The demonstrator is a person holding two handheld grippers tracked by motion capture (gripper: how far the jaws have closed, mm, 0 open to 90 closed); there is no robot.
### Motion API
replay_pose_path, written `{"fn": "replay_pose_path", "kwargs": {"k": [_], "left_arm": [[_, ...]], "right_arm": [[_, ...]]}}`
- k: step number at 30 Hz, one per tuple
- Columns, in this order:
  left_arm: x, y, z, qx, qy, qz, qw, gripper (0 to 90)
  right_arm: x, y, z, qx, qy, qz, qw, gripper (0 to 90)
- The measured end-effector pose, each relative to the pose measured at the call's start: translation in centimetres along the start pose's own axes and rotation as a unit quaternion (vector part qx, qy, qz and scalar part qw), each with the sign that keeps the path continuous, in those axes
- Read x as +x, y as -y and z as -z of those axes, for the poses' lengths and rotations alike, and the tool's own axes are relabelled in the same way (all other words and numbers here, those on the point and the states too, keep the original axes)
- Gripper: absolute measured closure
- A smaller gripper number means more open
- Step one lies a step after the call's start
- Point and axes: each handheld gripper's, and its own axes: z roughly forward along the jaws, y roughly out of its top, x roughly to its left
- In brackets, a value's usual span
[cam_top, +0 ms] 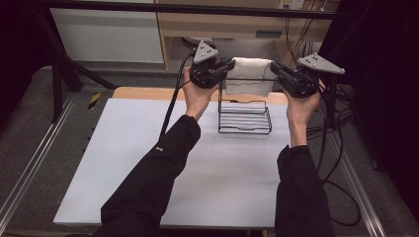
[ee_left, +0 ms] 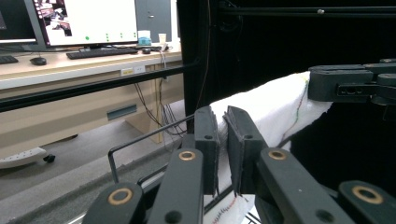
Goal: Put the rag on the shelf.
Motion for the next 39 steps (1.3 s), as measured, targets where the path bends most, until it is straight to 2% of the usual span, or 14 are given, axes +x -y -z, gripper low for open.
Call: {"fn": "replay_pose_path", "kwargs": {"k": [21,31,39], "left_arm": [[-1.0,1.6,1.3,0.031,0.014,-0.004,0.9994,82.7],[-1.4,2.5,1.4,0.047,0.018,-0.007,0.9987,82.4],[-1.5,2.6,1.7,0.061,0.019,-0.004,0.9980,80.9]], "right_arm": [[0.9,1.5,1.8,0.023,-0.020,0.015,0.9994,81.0],[0.8,2.5,2.4,0.040,-0.037,0.009,0.9985,79.4],[0.9,3.0,2.4,0.046,-0.038,0.013,0.9981,81.2]]}}
